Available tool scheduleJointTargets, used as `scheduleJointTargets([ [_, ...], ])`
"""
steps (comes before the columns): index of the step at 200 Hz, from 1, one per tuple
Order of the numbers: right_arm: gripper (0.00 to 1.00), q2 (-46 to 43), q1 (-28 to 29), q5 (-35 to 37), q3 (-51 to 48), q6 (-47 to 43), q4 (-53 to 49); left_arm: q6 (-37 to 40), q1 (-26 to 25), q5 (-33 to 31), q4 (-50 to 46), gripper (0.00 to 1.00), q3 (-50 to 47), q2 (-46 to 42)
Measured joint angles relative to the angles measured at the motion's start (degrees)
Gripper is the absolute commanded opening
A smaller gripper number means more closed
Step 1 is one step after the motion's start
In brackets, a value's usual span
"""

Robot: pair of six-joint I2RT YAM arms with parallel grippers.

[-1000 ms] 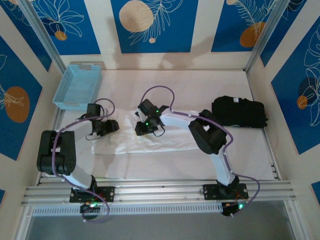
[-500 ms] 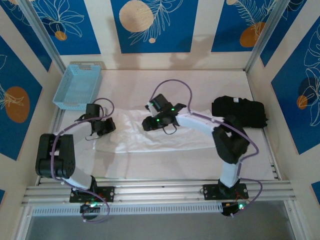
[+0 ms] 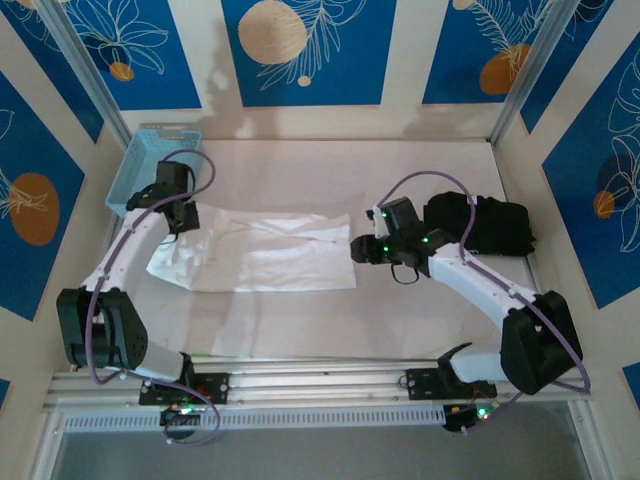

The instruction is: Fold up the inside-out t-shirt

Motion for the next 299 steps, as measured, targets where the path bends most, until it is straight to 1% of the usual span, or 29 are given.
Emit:
scheduleJointTargets([
  [13,0.5,-0.8,-1.5,-0.6,-0.9,0.0,0.2,-0.9,-5.3,-0.2,-1.9,0.0,2.5,0.7],
  [29,0.5,-1.2,-3.2,-1.5,-1.6,0.0,0.4,-2.9,-12.5,1.2,-3.2,0.01,5.7,2.9],
  [42,0.5,-1.4,-4.3,-2.1,-2.0,0.0,0.5,-5.1,-17.8,2.3,-3.3,0.1,8.3,5.8],
  [45,0.5,-1.4,-4.5,-2.2,-2.1,0.0,0.5,-5.8,-19.2,3.0,-3.1,0.13,8.8,6.8],
  [53,0.5,-1.7,-4.9,-2.6,-2.4,0.0,0.6,-7.5,-22.1,4.1,-2.5,0.26,10.1,9.2],
  [56,0.5,-1.8,-5.1,-2.7,-2.4,0.0,0.6,-7.8,-23.1,4.7,-2.1,0.28,10.6,10.0],
  [71,0.5,-2.4,-5.7,-3.0,-2.8,0.0,0.7,-10.8,-28.1,9.5,1.5,0.36,13.2,16.2],
  [82,0.5,-2.7,-5.9,-3.0,-2.8,0.0,0.7,-13.6,-31.1,14.2,5.0,0.45,16.0,21.6],
  [102,0.5,-3.1,-6.4,-3.0,-2.9,0.3,0.8,-16.3,-34.6,21.9,9.0,0.54,22.4,30.6],
  [113,0.5,-3.1,-6.4,-3.1,-3.1,0.5,1.2,-16.2,-35.6,24.6,10.3,0.58,24.3,32.6],
  [125,0.51,-2.8,-6.3,-3.4,-3.1,0.9,1.5,-15.6,-35.8,25.3,10.2,0.6,24.3,32.0],
  [137,0.51,-2.0,-5.9,-4.1,-3.1,1.2,2.8,-14.9,-35.0,24.5,10.8,0.62,21.6,28.7],
  [156,0.52,1.5,-3.3,-4.7,-1.9,1.8,4.8,-14.2,-32.1,21.7,11.9,0.66,11.0,17.7],
  [173,0.54,6.4,0.2,-5.2,1.0,2.4,7.0,-14.1,-27.6,19.5,13.1,0.68,0.1,6.7],
  [191,0.56,12.9,4.5,-4.4,6.9,2.6,8.7,-15.2,-22.7,19.3,15.4,0.69,-9.7,-0.3],
  [202,0.57,17.1,7.0,-3.6,11.5,2.1,8.9,-15.9,-20.8,20.3,17.3,0.69,-14.4,-1.3],
  [222,0.58,24.8,10.5,-0.2,20.6,0.1,8.7,-17.6,-20.4,24.3,20.2,0.7,-19.9,0.1],
  [241,0.59,31.4,12.6,3.5,28.0,-2.8,7.6,-18.8,-20.5,27.5,22.8,0.7,-22.1,1.6],
  [267,0.6,39.5,13.8,7.7,35.6,-5.9,5.2,-19.6,-20.5,28.2,26.8,0.68,-24.1,1.7],
  [287,0.55,45.0,13.8,10.2,40.5,-7.0,2.4,-20.8,-20.5,29.6,30.6,0.61,-26.5,1.7],
  [299,0.49,47.6,13.5,11.5,43.2,-7.3,1.1,-21.5,-20.6,30.5,33.0,0.57,-28.0,1.7],
])
